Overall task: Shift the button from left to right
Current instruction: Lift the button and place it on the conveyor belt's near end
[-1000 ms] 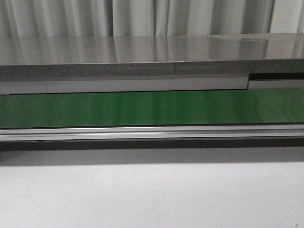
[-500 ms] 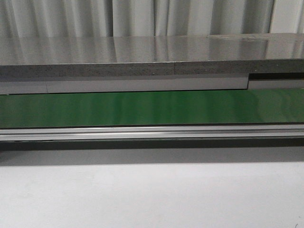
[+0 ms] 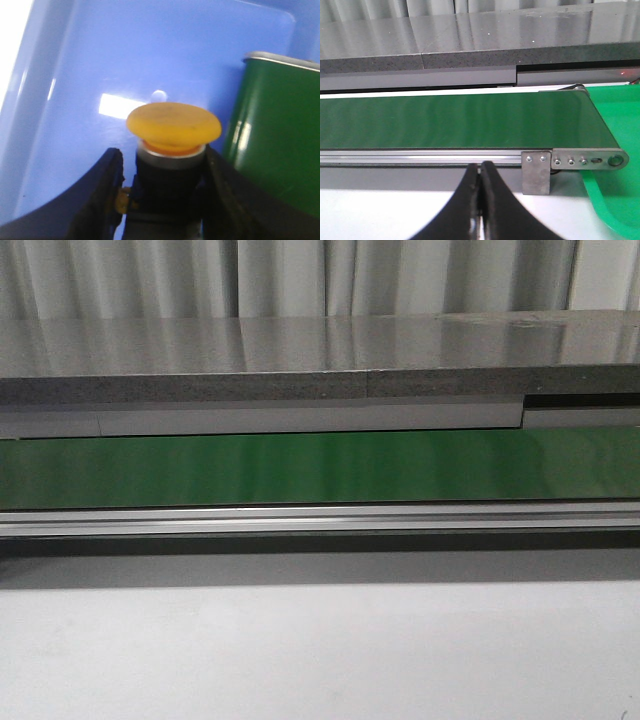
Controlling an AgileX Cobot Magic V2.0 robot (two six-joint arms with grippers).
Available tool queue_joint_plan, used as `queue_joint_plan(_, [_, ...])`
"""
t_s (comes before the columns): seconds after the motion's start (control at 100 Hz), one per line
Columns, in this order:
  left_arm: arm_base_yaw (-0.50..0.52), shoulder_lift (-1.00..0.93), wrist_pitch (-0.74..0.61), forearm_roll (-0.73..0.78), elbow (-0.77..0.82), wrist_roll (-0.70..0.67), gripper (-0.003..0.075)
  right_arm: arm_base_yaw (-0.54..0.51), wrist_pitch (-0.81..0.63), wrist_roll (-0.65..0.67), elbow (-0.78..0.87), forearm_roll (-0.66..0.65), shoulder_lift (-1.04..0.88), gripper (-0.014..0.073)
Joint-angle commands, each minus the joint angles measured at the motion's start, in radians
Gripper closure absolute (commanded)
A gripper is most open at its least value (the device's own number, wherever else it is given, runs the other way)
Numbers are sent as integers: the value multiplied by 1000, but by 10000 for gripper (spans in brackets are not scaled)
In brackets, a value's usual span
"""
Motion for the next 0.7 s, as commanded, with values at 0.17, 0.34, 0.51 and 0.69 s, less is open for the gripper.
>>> queue_joint_plan(0.17, [-113, -53, 15, -13, -27, 43, 698, 2, -84, -2, -19, -9, -15, 661])
queue_joint_plan(0.34, [-140, -51, 15, -13, -27, 43, 696, 2, -84, -2, -19, -9, -15, 661])
queue_joint_plan(0.51, [-143, -51, 20, -19, -27, 43, 664, 2, -84, -2, -19, -9, -15, 661])
queue_joint_plan(0.69, [-143, -51, 4, -23, 2, 43, 601, 2, -84, -2, -19, -9, -15, 661])
